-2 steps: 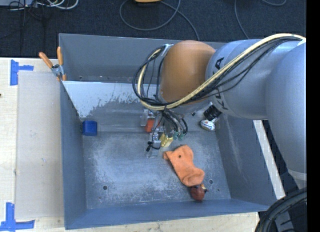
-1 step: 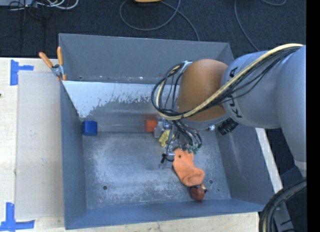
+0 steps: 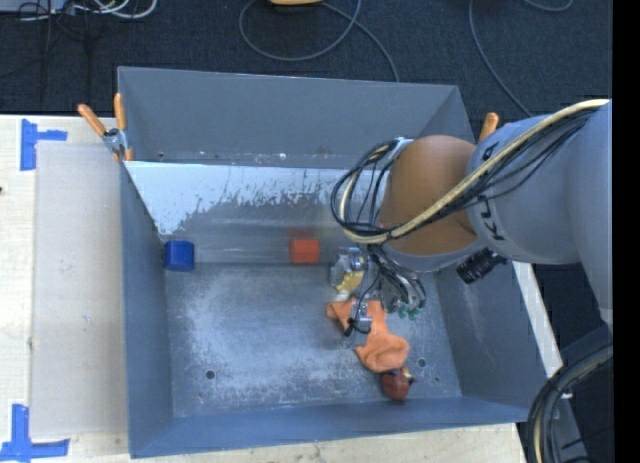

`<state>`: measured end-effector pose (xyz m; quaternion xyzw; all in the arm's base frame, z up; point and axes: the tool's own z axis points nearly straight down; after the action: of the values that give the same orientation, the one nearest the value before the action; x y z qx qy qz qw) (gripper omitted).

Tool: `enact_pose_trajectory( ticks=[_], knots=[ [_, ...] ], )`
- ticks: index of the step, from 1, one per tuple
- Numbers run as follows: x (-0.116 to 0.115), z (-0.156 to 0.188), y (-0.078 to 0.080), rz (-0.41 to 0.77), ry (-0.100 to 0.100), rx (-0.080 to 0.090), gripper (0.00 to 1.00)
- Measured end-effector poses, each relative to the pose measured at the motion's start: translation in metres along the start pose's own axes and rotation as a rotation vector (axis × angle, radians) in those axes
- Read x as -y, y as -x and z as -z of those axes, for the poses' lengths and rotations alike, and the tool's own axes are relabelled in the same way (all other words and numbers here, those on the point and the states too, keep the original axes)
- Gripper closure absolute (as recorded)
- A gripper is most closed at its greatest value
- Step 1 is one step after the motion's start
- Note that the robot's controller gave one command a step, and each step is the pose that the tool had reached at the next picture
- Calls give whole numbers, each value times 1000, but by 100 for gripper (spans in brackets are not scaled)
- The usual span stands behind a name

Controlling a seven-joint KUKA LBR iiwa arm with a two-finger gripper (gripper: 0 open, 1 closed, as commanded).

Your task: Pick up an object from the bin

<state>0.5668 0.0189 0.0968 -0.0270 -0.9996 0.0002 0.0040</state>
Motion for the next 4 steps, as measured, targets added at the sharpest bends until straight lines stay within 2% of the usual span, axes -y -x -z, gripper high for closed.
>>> enact_pose_trajectory(
  ticks=[1, 2, 3, 4],
  knots=[
    [25, -2, 3, -112, 4, 5, 0],
    [50, -19, 20, -150, 2, 4, 0],
    [63, -18, 29, -192, 3, 1, 0],
    [79, -22, 21, -351, 4, 3, 0]
  ],
)
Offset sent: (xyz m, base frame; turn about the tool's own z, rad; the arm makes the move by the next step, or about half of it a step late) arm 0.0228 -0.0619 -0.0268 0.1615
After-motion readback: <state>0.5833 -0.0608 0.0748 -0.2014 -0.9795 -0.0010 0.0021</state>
